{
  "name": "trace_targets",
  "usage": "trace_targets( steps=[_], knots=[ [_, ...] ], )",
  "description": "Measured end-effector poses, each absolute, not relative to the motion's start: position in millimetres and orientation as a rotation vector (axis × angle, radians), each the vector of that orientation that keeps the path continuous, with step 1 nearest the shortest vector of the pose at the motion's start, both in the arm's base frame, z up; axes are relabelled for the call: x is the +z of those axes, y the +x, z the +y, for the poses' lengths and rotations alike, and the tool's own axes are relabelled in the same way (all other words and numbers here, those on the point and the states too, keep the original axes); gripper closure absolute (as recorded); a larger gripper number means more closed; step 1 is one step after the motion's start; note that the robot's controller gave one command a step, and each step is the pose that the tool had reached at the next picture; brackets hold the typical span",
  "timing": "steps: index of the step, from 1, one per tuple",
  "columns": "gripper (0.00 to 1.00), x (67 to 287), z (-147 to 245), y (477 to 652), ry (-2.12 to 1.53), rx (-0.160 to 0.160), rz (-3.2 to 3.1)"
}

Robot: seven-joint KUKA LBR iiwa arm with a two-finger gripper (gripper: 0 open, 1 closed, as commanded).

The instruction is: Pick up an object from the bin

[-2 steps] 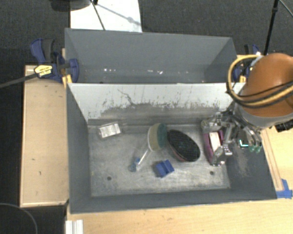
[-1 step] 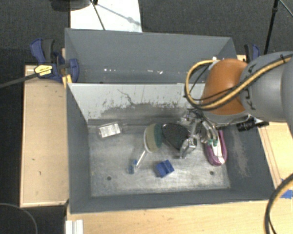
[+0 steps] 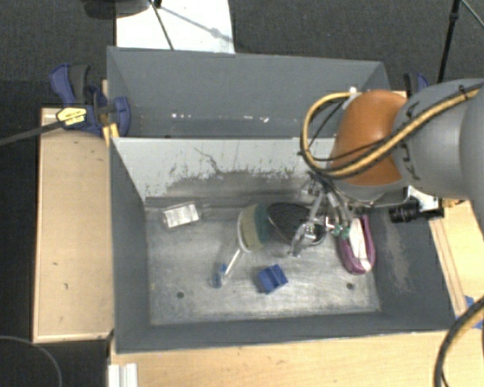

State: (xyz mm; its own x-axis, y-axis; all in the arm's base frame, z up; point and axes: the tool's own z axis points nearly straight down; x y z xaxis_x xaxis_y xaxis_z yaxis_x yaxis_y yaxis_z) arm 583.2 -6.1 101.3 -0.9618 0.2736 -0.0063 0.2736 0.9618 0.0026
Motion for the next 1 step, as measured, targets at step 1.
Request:
trace_targets(
  steps=[1],
  knots=[
    [0.0,111.4,-18.5,587.4,0.665,0.001,3.063]
  ],
)
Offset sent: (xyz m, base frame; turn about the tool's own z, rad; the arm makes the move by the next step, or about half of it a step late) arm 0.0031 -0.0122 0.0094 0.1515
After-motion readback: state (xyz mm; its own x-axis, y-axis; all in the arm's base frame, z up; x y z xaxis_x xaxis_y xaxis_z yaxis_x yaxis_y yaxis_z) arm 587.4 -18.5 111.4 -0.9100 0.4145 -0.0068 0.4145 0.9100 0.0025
